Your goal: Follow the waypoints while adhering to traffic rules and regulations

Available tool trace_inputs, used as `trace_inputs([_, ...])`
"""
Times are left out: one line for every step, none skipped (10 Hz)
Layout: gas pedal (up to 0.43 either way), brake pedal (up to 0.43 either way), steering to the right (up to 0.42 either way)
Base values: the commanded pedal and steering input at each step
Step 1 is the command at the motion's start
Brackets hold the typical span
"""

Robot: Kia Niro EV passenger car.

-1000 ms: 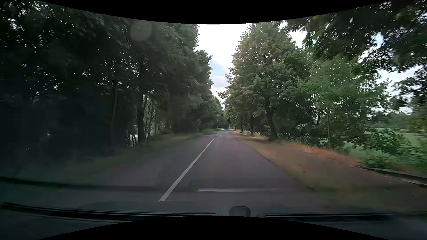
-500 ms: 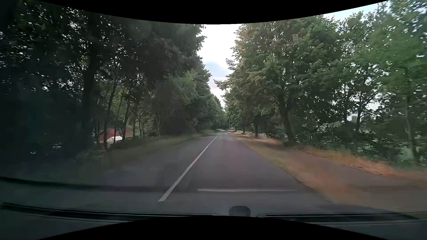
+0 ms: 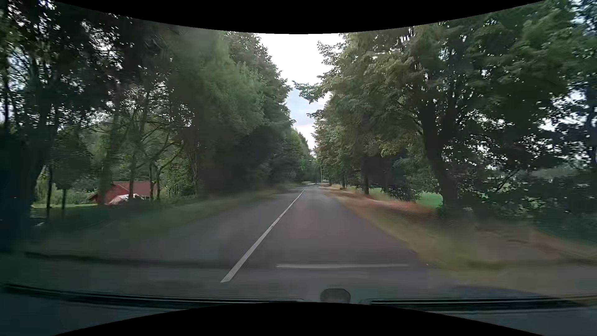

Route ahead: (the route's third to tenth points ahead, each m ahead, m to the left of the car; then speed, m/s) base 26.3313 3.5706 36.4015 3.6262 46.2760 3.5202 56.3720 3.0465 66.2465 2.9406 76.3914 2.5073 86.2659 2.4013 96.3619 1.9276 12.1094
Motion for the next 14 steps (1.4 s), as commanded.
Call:
trace_inputs([0.118,0.000,-0.002])
trace_inputs([0.118,0.000,-0.002])
trace_inputs([0.118,0.000,-0.002])
trace_inputs([0.118,0.000,-0.002])
trace_inputs([0.118,0.000,-0.003])
trace_inputs([0.118,0.000,-0.002])
trace_inputs([0.118,0.000,-0.003])
trace_inputs([0.118,0.000,-0.003])
trace_inputs([0.118,0.000,-0.002])
trace_inputs([0.118,0.000,-0.002])
trace_inputs([0.118,0.000,-0.002])
trace_inputs([0.118,0.000,-0.002])
trace_inputs([0.118,0.000,-0.002])
trace_inputs([0.118,0.000,-0.003])
